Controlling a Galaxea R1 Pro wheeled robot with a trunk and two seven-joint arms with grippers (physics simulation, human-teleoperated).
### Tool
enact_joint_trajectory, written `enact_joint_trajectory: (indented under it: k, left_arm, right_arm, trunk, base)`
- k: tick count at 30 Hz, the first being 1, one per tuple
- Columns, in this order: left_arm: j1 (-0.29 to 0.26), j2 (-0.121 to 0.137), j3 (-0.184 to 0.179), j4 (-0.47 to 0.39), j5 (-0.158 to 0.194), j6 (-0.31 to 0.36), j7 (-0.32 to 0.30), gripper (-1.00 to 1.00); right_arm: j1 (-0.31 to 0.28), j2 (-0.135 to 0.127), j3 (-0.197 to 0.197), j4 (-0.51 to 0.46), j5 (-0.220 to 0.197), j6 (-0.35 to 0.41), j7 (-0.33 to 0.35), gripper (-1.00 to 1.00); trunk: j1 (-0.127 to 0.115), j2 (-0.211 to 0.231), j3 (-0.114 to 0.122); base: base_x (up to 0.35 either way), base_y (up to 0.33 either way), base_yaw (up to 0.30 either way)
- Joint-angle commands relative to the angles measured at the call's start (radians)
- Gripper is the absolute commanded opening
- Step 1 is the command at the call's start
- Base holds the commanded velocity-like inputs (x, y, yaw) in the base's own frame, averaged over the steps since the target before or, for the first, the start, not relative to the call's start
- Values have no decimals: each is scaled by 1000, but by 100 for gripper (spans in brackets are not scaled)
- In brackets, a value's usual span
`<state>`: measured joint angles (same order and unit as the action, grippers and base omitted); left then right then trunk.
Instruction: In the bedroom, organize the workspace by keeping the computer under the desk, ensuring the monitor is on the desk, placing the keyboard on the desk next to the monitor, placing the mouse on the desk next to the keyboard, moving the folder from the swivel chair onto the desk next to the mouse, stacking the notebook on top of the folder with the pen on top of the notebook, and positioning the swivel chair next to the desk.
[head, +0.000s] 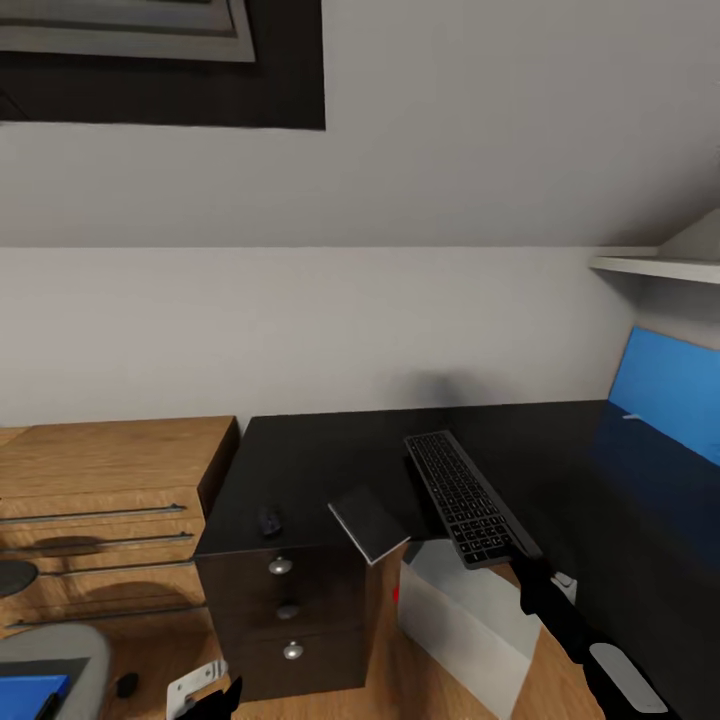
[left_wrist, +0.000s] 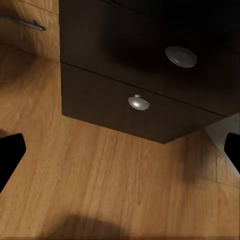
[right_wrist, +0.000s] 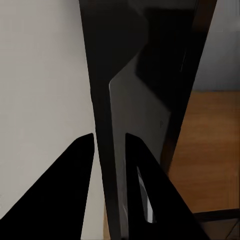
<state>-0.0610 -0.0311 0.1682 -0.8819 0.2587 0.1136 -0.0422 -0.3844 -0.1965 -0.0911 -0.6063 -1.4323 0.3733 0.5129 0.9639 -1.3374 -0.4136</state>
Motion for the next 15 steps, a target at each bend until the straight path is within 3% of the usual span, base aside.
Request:
enact_joint_trajectory:
  k: [1, 15]
  left_arm:
    - [0, -1, 4, -2, 10, 8, -5, 100]
    - [0, -1, 5, 9, 9, 7, 2, 100]
  right_arm:
    - [-1, 0, -2, 1, -10, 9, 3, -100]
    - [-1, 2, -2, 2, -8, 9, 3, -100]
  trunk:
    - [0, -1, -1]
    - [-50, 90, 40]
  base:
    - [-64, 0, 0]
    - [-10, 0, 0]
